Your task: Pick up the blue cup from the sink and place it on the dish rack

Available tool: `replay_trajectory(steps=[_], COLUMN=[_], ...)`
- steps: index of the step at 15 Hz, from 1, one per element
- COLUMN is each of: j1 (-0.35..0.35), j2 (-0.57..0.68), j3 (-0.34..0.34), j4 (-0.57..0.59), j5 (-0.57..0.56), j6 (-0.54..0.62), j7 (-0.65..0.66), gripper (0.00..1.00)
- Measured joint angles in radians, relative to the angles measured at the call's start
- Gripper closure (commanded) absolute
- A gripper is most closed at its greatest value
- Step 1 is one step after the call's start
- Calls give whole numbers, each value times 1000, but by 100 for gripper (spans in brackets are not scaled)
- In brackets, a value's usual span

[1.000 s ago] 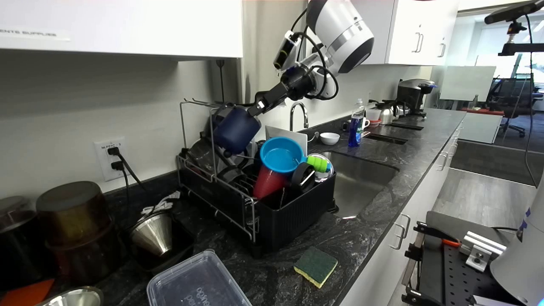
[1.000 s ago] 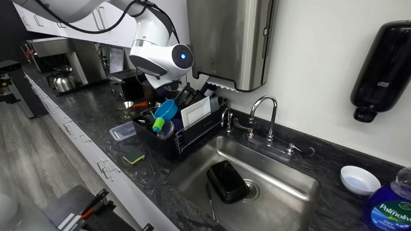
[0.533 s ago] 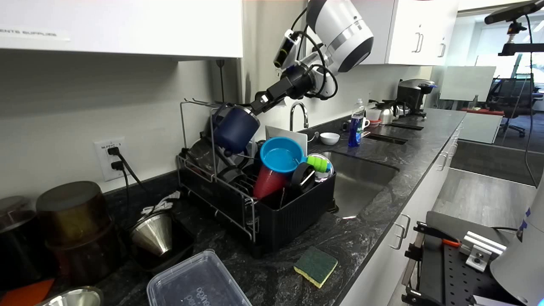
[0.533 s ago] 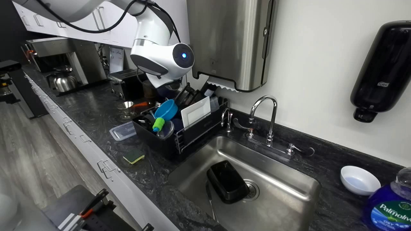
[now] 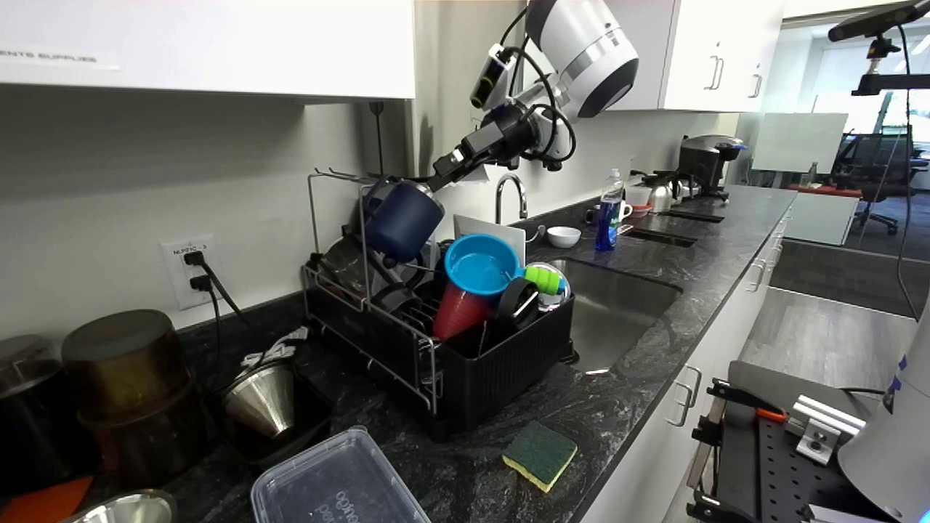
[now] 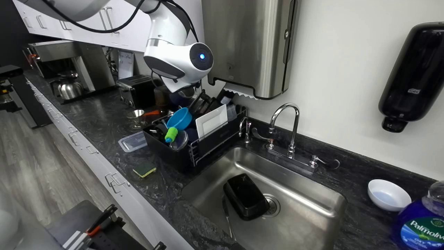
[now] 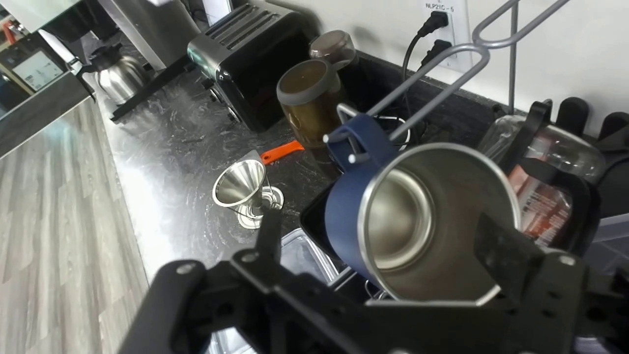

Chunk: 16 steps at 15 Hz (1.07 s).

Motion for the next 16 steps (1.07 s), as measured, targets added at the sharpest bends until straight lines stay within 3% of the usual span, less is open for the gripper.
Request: replay_trajectory(steps=[16], j1=[-53], j2=[-112], j3=[-55], j4=[8], j5=[-336], j6=[-16], j7=[-2], gripper=[0])
